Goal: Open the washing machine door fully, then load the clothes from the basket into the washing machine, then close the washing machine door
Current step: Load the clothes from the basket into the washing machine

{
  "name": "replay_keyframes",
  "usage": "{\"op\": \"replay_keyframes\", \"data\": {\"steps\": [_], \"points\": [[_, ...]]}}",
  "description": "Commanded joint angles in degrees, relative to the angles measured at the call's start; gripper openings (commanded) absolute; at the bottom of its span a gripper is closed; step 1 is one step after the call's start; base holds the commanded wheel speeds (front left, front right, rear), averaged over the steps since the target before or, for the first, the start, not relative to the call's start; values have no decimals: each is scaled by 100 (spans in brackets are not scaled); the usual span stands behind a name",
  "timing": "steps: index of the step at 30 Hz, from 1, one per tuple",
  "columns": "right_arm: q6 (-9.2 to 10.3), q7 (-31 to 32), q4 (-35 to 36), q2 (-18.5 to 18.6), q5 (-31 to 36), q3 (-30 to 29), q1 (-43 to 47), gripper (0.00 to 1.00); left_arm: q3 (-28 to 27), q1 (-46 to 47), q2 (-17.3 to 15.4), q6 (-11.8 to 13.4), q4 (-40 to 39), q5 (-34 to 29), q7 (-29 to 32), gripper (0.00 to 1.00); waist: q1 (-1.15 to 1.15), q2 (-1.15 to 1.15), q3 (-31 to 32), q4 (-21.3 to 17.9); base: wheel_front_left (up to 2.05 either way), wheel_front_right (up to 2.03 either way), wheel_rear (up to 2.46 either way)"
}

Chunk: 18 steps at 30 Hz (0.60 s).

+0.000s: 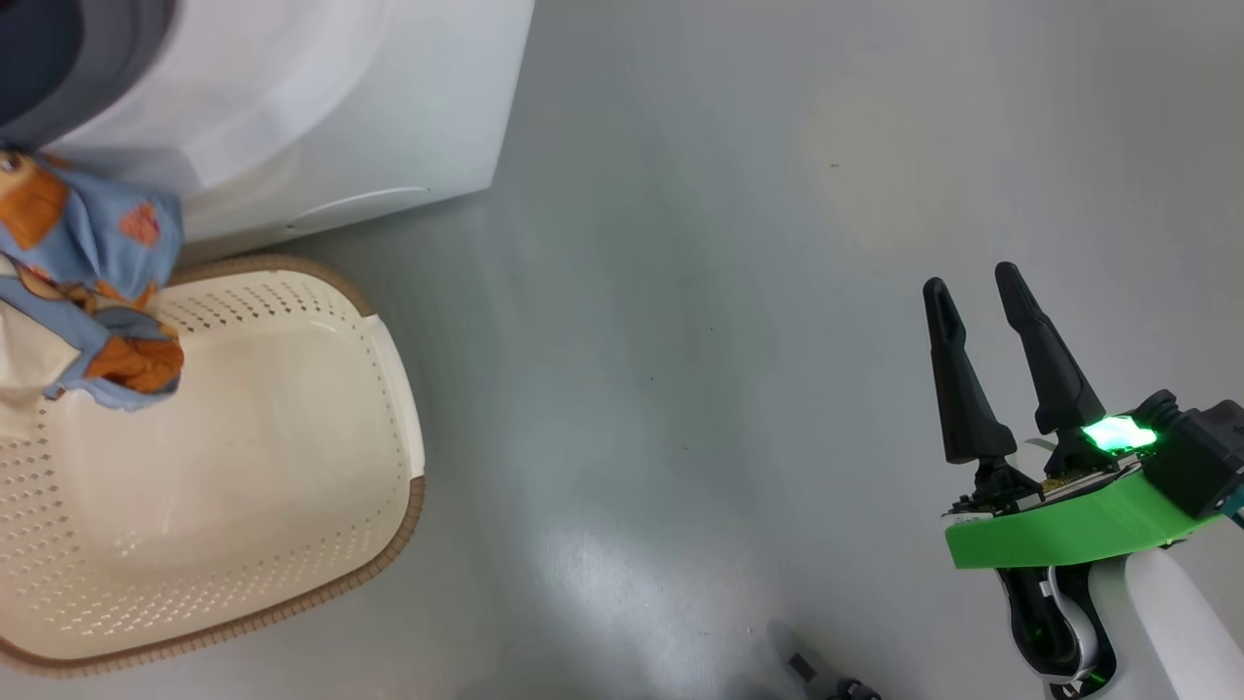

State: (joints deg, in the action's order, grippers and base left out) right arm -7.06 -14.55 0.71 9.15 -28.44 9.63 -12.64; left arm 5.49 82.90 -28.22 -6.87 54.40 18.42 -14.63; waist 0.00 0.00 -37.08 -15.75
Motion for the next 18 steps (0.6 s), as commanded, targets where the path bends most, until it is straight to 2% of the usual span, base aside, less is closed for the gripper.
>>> {"op": "replay_keyframes", "data": {"steps": [1,7,10,12,14,15,16,18], "points": [[-43,-45,144,42,49,122,-17,100,-154,-139,-268,40,-327,-57,-35,0,0,0,-50,-6,0,0,0],[-43,-45,111,16,61,148,-33,100,-232,-438,-152,5,-121,-182,-36,0,0,0,-47,9,0,0,0],[-43,-45,93,12,59,179,-31,100,-244,-485,-103,-16,314,-154,-36,0,0,0,-9,24,0,0,0],[-43,-45,86,21,55,190,-22,100,-186,-455,-88,-27,558,-180,-36,11,0,0,17,38,0,0,0],[-43,-45,77,35,51,195,-13,100,-110,-422,-35,-38,932,-169,-33,52,0,0,50,56,0,0,0],[-43,-45,74,42,49,195,-11,100,-9,-386,-34,-43,1069,-231,-27,85,0,0,64,66,0,0,0],[-43,-45,71,49,48,197,-9,100,38,-349,-18,-46,1226,-235,30,97,0,0,82,75,0,0,0],[-43,-45,67,60,45,205,-9,100,127,-269,15,-53,1470,-228,168,100,0,0,110,90,0,0,0]]}}
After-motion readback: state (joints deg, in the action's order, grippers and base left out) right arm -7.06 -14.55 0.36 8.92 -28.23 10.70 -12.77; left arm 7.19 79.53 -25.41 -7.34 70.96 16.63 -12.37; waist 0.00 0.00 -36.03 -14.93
